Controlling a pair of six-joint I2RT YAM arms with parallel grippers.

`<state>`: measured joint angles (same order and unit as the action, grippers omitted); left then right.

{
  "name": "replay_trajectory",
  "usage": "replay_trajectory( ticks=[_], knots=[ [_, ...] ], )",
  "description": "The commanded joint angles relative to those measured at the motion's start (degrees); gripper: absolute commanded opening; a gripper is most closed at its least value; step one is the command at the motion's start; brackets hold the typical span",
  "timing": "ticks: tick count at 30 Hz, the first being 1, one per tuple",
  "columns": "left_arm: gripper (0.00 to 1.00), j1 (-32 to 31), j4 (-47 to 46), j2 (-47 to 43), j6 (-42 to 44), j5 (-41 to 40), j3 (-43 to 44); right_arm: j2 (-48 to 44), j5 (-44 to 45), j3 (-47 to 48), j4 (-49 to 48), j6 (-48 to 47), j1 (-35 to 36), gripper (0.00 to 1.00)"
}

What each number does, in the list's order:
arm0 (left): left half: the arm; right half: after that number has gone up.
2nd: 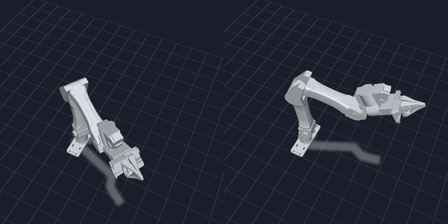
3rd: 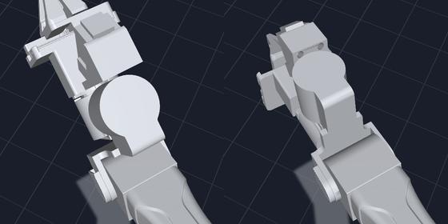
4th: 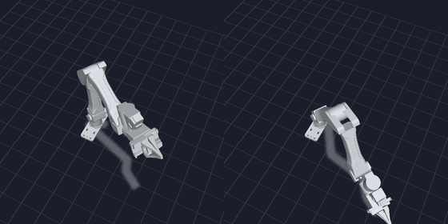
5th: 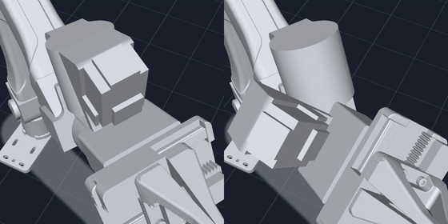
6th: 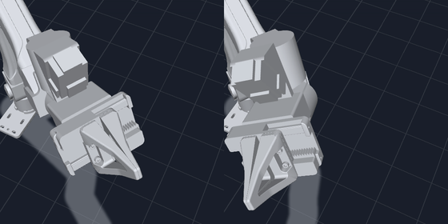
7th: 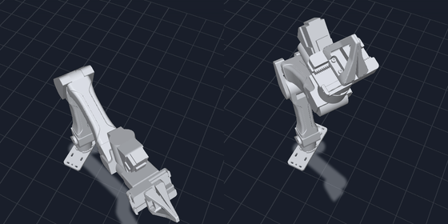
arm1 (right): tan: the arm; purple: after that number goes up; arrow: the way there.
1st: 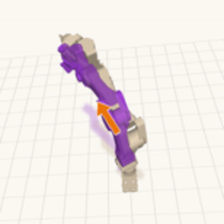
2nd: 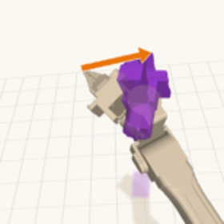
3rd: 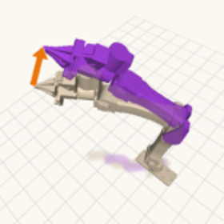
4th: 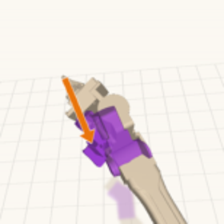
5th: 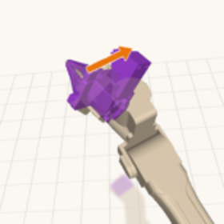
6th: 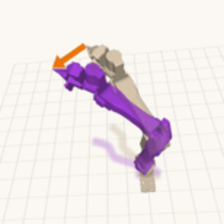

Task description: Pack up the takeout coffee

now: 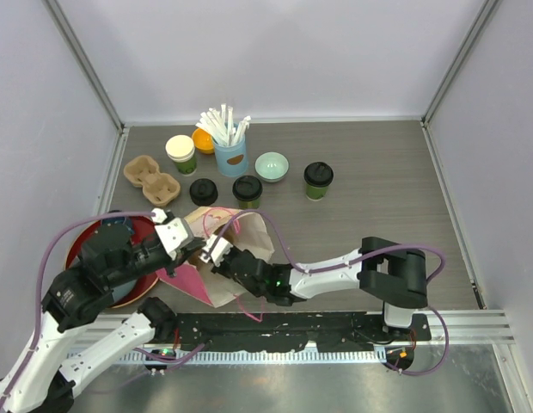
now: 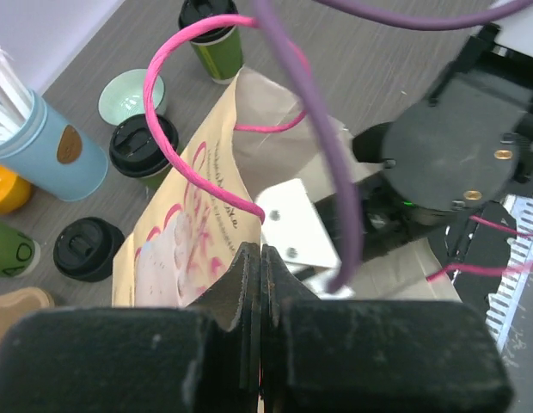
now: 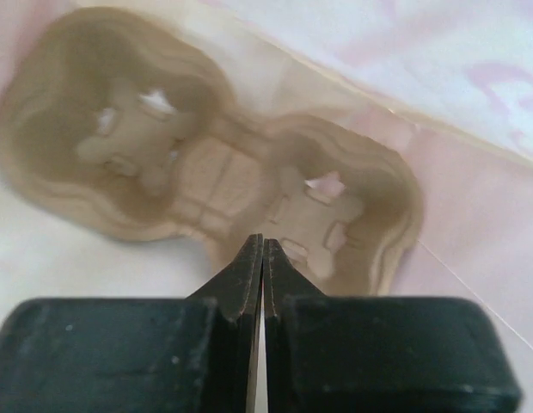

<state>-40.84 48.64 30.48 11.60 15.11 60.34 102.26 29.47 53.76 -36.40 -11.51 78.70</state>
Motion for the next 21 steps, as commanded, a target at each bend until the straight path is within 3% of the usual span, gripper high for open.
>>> replay_trajectory(
  ticks=[1, 12, 16, 21],
  knots=[
    [0.00, -0.29, -1.88, -1.12, 1.68, 12.03, -0.39, 1.72, 0.94, 5.20, 7.30, 8.16, -3.54, 0.06],
    [0.00, -0.29, -6.36, -1.04, 0.18, 14.33, -0.92, 7.69, -0.99, 12.95, 14.43, 9.65, -4.60, 0.09],
    [0.00, -0.29, -8.03, -0.86, -1.39, 16.08, -0.75, 6.46, -1.00, 12.95, 12.32, 13.42, -5.48, 0.34],
    [0.00, -0.29, -8.56, -0.68, -4.21, 18.64, -0.39, 7.16, 2.25, 15.67, 16.10, 17.30, -8.29, 0.46]
  ],
)
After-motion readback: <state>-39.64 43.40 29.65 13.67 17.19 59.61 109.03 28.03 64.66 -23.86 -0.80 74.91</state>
